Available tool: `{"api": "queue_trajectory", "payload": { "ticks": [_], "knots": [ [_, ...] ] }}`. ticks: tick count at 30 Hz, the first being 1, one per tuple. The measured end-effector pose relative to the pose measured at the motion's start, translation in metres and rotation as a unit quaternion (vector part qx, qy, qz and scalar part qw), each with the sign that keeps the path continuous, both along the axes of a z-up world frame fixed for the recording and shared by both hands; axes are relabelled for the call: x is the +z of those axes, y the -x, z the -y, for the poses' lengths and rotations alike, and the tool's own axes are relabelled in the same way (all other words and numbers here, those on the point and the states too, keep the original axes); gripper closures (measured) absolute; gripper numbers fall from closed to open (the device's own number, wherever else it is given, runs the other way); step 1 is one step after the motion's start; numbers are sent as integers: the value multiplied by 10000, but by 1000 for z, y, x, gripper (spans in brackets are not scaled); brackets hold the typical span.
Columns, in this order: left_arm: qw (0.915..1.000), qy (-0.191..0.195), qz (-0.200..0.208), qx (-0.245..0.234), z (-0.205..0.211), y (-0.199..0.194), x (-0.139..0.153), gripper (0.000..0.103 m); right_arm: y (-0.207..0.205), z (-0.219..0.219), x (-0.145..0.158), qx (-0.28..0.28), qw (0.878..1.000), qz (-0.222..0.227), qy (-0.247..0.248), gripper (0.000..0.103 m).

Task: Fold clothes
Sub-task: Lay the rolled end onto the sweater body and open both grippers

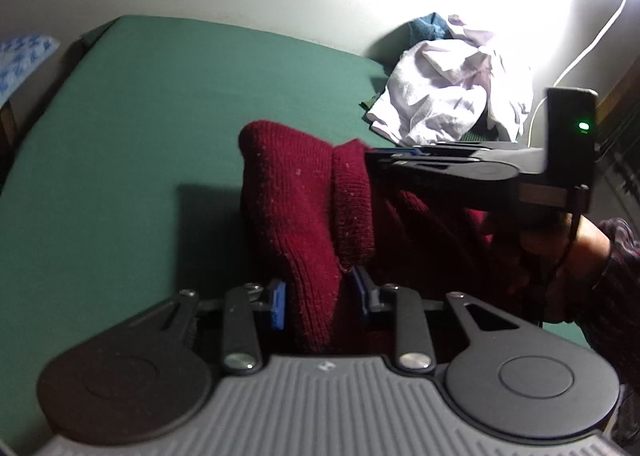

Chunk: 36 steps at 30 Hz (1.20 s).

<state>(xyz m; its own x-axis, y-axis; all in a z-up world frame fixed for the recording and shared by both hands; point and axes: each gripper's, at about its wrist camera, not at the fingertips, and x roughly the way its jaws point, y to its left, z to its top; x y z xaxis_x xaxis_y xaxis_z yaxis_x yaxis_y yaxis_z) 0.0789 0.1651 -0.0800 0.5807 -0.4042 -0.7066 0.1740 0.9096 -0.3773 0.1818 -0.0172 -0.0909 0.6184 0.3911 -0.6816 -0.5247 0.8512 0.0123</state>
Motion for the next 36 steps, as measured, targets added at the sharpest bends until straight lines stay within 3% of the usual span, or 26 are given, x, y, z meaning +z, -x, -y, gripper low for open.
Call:
{"api": "queue_trajectory", "payload": {
  "ticks": [3,4,6,7,11,13,15,22,25,30,33,36],
  "knots": [
    [10000,-77,-56,-29,-2,-2,1,70,2,7,4,-89,9998,36,-151,82],
    [9999,-132,-58,-34,-3,-1,3,70,7,15,13,-225,9991,154,-333,69],
    [9996,-282,-15,-28,-6,3,8,68,20,40,33,-464,9948,434,-791,55],
    [9994,-359,32,-2,-8,6,11,69,28,54,42,-575,9918,557,-998,54],
    [9963,-672,490,217,-14,17,38,71,65,96,60,-868,9871,646,-1182,59],
    [9947,-677,754,196,-11,17,51,71,79,103,58,-853,9895,516,-1045,72],
    [9942,-611,881,68,-1,7,55,69,85,98,49,-786,9931,367,-792,76],
    [9923,-1178,355,111,47,-52,19,66,74,68,31,-627,9956,204,-670,79],
    [9859,-1626,265,288,53,-58,5,52,62,60,24,-668,9964,92,-520,79],
    [9796,-1938,260,473,51,-48,-5,47,39,48,4,-835,9963,183,-100,85],
    [9759,-2112,309,463,56,-45,-4,43,35,49,5,-968,9949,205,-176,85],
    [9753,-2130,308,487,56,-45,9,42,50,65,23,-995,9926,264,-651,83]
  ]
}}
